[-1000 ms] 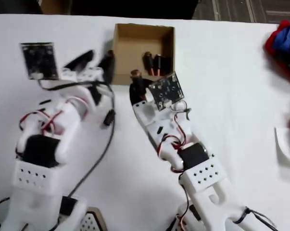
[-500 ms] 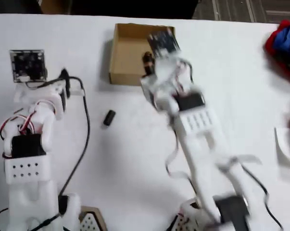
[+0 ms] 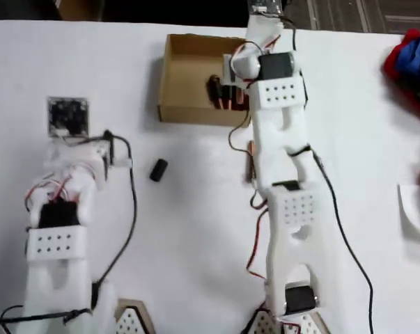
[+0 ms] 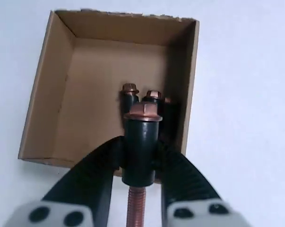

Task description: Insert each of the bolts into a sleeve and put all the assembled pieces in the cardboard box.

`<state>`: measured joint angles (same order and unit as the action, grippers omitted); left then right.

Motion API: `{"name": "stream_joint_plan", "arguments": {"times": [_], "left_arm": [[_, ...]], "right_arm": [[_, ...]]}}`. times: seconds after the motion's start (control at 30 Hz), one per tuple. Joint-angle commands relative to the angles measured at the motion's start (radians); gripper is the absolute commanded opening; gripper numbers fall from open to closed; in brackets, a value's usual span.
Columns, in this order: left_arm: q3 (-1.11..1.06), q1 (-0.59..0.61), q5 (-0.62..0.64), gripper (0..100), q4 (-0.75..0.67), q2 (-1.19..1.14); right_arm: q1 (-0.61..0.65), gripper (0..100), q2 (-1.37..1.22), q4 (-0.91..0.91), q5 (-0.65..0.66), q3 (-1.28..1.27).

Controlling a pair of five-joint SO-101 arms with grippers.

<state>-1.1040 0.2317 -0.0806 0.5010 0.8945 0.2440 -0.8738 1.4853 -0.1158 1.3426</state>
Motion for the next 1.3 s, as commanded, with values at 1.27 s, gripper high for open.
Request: {"name": "stream_joint_plan", "arguments": {"times": [1.27], "left_arm": [[-0.222,-0.066,0.069,17,-0.299,0.017]], "right_arm": [[0.101,1.9,-0.440,-0.610,-0.127,0.071]]}}
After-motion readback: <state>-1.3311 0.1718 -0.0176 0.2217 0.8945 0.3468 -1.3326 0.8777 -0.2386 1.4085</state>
